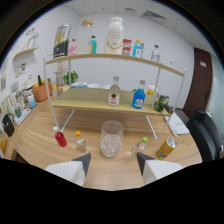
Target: Make me a cup of Vodka Sunrise.
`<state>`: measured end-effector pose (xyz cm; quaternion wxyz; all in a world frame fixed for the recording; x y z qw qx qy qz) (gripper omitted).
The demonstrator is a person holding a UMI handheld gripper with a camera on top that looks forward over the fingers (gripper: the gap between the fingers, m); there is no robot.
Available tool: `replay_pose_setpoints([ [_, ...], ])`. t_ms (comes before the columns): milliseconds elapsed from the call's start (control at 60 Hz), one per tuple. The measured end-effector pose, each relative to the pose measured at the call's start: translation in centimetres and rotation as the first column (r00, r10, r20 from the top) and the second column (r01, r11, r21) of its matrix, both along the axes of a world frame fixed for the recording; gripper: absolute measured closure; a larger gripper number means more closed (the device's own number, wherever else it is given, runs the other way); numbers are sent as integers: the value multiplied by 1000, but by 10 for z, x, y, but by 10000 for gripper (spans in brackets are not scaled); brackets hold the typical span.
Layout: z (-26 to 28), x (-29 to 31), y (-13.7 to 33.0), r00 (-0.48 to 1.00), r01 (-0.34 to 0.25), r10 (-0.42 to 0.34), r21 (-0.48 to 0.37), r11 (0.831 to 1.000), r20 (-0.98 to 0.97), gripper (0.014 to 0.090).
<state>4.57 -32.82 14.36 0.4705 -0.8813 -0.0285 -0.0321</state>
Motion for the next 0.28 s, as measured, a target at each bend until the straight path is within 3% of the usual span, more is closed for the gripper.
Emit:
replay_pose_setpoints([
  [283, -3, 1, -6, 1000, 1, -1, -13, 1000, 11, 187],
])
